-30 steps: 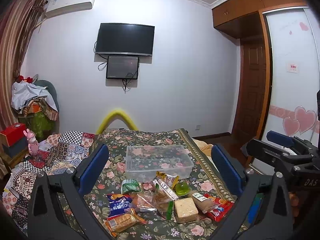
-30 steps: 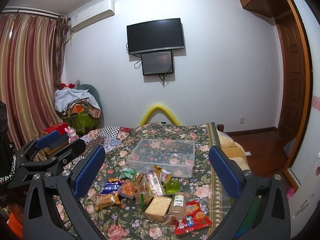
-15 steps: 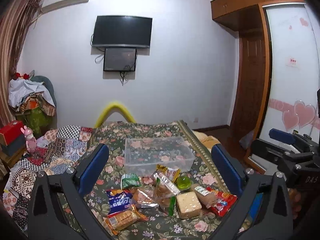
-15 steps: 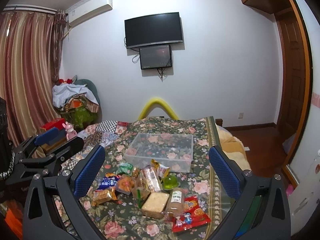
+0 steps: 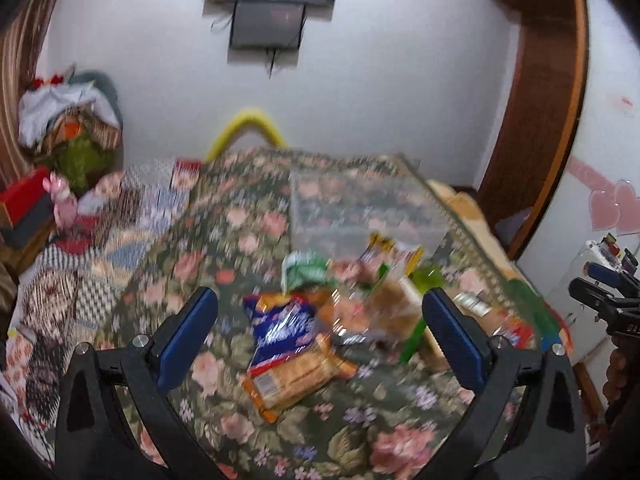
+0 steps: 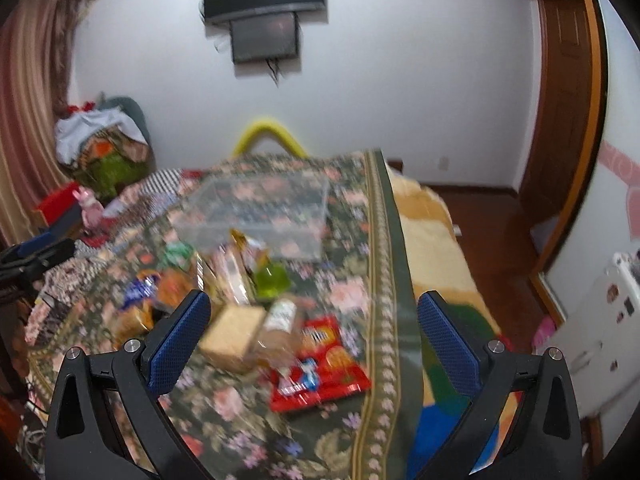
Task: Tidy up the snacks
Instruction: 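Grasp the orange-wrapped cake with the left tool while the right tool grasps the red snack bag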
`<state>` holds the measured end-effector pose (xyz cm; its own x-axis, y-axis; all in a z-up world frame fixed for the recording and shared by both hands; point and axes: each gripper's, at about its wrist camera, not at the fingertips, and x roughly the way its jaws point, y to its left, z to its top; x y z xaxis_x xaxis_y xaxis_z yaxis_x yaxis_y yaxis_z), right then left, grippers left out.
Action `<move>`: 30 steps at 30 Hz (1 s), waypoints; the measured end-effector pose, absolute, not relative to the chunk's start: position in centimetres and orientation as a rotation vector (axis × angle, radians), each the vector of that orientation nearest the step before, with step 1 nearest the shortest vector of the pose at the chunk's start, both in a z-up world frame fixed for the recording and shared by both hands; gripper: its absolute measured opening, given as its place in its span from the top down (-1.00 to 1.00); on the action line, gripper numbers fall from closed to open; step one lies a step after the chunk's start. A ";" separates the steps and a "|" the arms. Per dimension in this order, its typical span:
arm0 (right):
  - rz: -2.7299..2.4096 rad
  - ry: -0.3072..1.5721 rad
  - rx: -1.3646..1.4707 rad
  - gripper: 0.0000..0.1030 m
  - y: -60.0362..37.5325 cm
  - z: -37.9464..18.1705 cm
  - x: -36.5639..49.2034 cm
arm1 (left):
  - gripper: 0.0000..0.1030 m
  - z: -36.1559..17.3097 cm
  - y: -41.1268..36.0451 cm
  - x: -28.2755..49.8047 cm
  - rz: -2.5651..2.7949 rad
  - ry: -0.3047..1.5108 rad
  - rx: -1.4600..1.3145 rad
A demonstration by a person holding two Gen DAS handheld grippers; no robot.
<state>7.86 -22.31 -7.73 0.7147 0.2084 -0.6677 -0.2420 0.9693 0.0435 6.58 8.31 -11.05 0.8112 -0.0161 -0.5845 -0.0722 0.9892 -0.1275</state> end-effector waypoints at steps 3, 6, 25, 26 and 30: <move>0.244 0.805 -0.039 -1.00 -22.8 -9.2 8.3 | -1.00 -13.1 9.3 7.4 0.045 0.689 -0.148; 0.248 0.872 -0.042 -1.00 -23.0 -10.9 8.9 | -1.00 -15.4 9.9 8.1 0.048 0.755 -0.145; 0.261 1.098 -0.087 -1.00 -22.0 -17.6 12.1 | -0.54 -25.0 10.0 12.1 -0.024 0.977 -0.138; 0.259 1.104 -0.086 -0.99 -22.0 -17.7 12.2 | -0.47 -25.1 10.1 12.2 -0.028 0.976 -0.143; 0.278 1.122 -0.066 -0.91 -21.9 -18.3 12.7 | -0.23 -25.2 10.3 12.2 -0.028 0.970 -0.162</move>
<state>12.73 -21.94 -18.29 0.4033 0.1871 -0.8957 -0.2530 0.9635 0.0874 12.18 10.28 -25.16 0.5663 -0.0964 -0.8186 -0.0487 0.9875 -0.1500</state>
